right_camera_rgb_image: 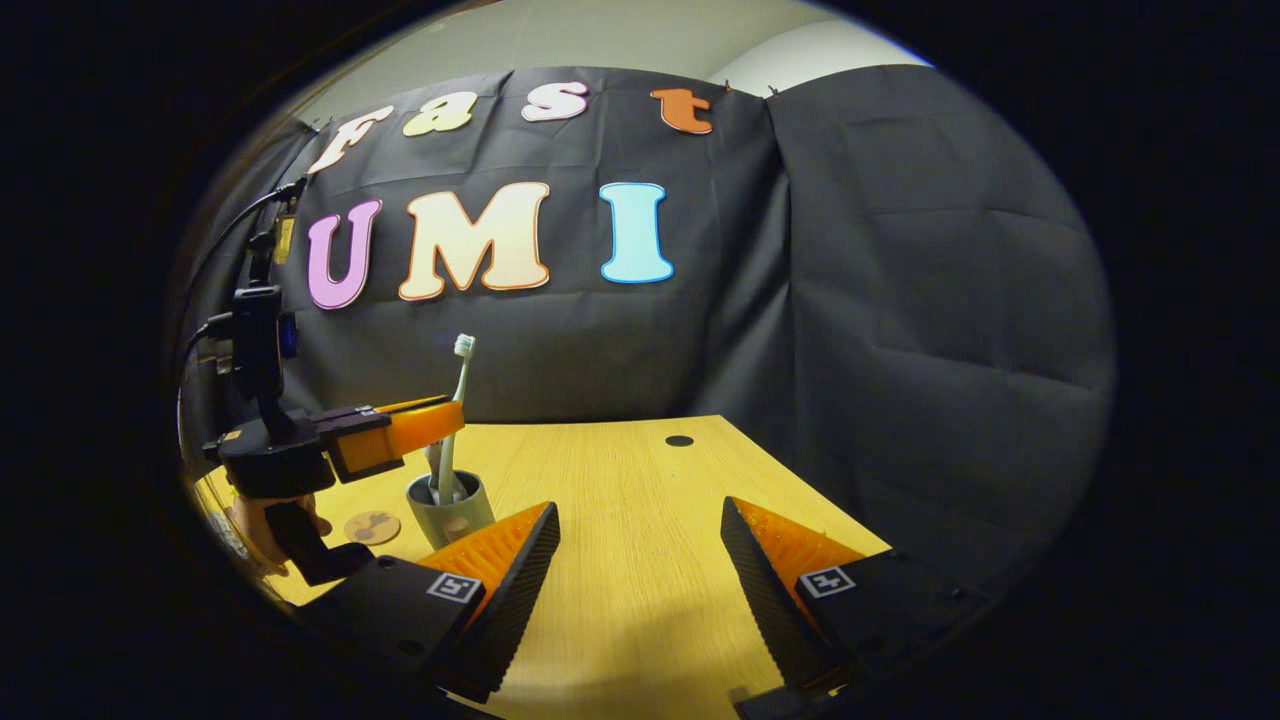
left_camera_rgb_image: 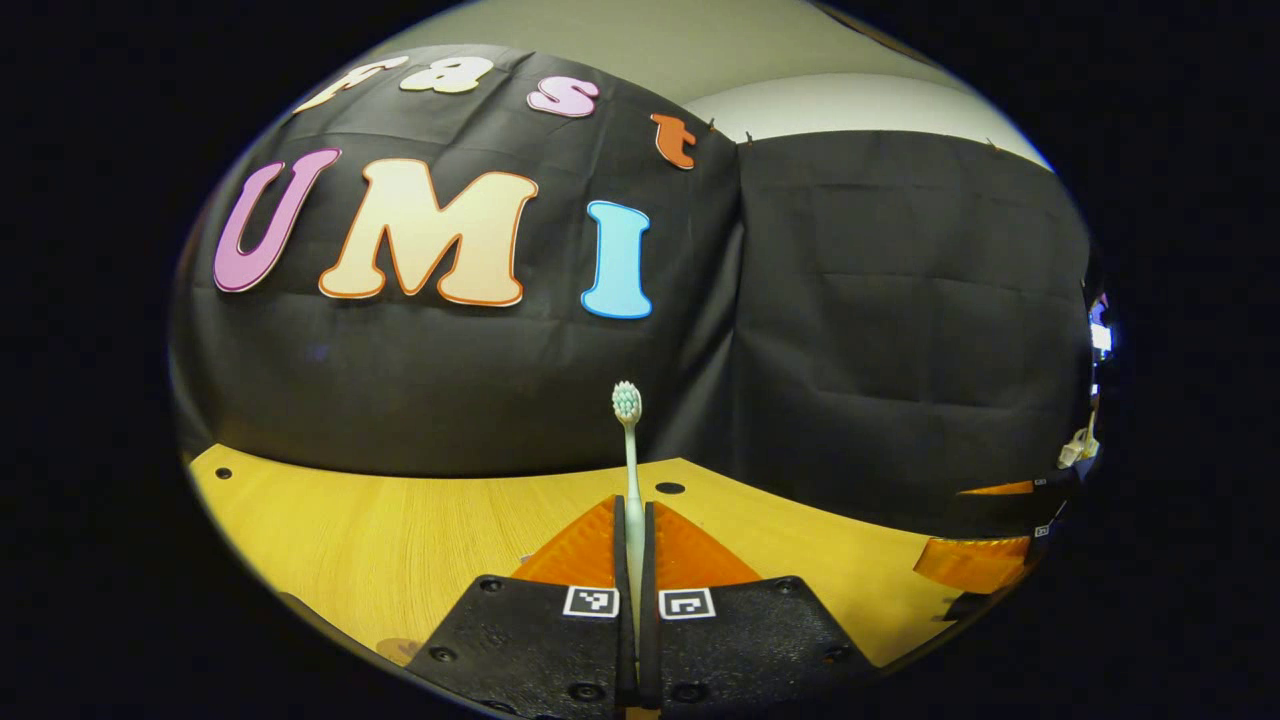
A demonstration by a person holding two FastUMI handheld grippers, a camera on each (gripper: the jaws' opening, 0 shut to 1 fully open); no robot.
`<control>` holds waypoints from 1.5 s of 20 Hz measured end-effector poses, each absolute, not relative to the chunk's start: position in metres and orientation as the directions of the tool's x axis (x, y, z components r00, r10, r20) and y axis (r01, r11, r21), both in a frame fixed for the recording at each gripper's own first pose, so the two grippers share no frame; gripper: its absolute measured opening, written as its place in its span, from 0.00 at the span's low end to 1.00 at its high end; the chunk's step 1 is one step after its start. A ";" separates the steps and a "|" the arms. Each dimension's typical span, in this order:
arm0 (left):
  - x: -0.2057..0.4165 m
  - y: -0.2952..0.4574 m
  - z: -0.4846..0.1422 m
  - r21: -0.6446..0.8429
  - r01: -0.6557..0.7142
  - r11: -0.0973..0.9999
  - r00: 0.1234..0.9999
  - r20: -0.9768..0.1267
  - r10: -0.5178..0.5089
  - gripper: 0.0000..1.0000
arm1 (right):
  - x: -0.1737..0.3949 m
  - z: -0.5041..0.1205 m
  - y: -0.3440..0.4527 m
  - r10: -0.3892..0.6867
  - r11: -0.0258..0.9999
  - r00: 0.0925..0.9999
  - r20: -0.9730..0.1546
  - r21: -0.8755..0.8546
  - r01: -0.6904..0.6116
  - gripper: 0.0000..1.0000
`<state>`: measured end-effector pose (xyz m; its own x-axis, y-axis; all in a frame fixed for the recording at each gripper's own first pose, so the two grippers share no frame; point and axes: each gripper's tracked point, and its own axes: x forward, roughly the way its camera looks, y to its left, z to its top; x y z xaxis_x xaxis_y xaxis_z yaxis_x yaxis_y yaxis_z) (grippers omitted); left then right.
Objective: Put the toothbrush and toothpaste on the desktop into the cup, then pick up the cup and place it on the coaster on the desktop.
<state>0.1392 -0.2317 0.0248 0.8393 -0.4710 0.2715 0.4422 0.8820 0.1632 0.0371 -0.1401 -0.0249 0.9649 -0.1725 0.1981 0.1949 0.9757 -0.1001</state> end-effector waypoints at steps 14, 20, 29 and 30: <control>0.112 -0.207 0.015 0.126 0.349 0.929 0.898 0.240 -0.370 0.92 | 0.040 -0.024 -0.126 -0.090 0.989 0.984 0.152 -0.101 0.106 0.99; 0.071 -0.160 0.032 0.080 0.192 0.978 0.953 0.221 -0.205 0.92 | 0.040 -0.007 -0.098 0.070 0.980 0.995 0.074 -0.190 -0.055 0.99; -0.012 -0.028 0.057 0.018 -0.134 0.991 0.956 0.265 0.125 0.91 | 0.064 0.021 -0.045 0.249 0.926 0.968 -0.022 -0.288 -0.245 0.99; -0.018 -0.013 0.057 0.013 -0.157 0.988 0.953 0.263 0.148 0.91 | 0.069 0.018 -0.041 0.245 0.921 0.969 -0.044 -0.300 -0.247 0.99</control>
<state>-0.0181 -0.0129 0.0573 0.9535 0.1482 0.2626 -0.1570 0.9875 0.0127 0.0695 -0.0411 0.0184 0.9685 0.2450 -0.0436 -0.2466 0.9215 -0.3001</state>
